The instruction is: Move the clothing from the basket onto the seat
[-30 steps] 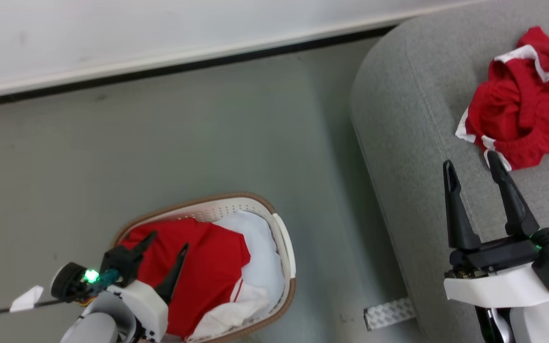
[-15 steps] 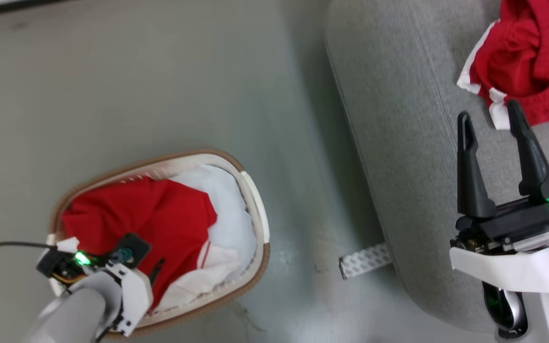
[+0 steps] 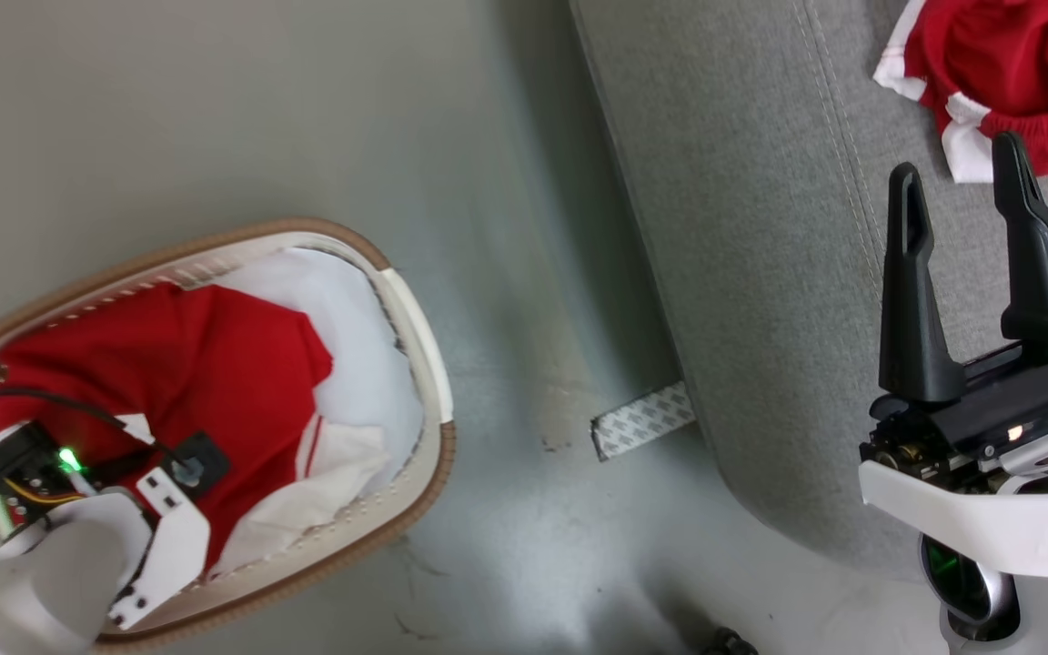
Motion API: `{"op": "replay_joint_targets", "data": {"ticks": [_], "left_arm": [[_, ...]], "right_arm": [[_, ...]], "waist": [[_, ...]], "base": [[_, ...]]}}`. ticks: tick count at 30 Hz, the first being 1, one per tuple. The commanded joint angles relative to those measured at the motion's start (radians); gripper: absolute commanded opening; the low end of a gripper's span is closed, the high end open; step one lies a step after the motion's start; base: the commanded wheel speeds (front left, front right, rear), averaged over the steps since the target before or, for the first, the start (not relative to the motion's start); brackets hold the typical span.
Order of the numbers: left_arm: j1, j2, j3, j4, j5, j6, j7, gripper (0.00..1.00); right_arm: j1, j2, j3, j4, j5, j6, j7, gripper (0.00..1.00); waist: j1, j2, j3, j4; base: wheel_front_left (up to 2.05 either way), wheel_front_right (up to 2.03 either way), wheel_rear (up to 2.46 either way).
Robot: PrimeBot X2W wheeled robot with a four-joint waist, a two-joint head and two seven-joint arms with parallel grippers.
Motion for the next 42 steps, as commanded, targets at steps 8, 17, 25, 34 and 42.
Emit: {"op": "replay_joint_targets", "data": {"ticks": [8, 17, 25, 34, 42], "left_arm": [[0.003, 0.034, -0.034, 0.041, 0.005, 0.002, 0.093, 1.0], [0.02, 0.013, -0.045, 0.041, -0.041, 0.002, 0.051, 0.0], [0.042, -0.049, -0.005, 0.03, -0.132, 0.002, -0.019, 0.0], [0.083, -0.132, 0.011, -0.029, -0.264, 0.002, -0.115, 0.0], [0.143, -0.209, 0.022, -0.138, -0.399, 0.002, -0.157, 0.0]], "right_arm": [[-0.021, 0.002, 0.013, -0.029, 0.023, -0.002, 0.001, 1.0], [-0.009, 0.001, 0.006, -0.024, 0.01, -0.002, 0.001, 1.0], [-0.01, 0.001, -0.009, -0.002, -0.024, -0.002, 0.001, 1.0], [0.036, 0.001, -0.029, 0.047, -0.059, -0.002, 0.001, 1.0], [0.101, 0.001, -0.019, 0.151, -0.107, -0.002, 0.001, 1.0]], "waist": [[-0.0001, 0.0, 0.06, -0.058], [-0.0001, 0.0, 0.034, -0.054], [-0.0001, 0.0, -0.067, -0.014], [-0.0001, 0.0, -0.235, 0.053], [-0.0001, 0.0, -0.454, 0.161]], "base": [[0.0, 0.0, 0.0], [0.0, 0.0, 0.0], [0.0, 0.0, 0.0], [0.0, 0.0, 0.0], [0.0, 0.0, 0.0]]}}
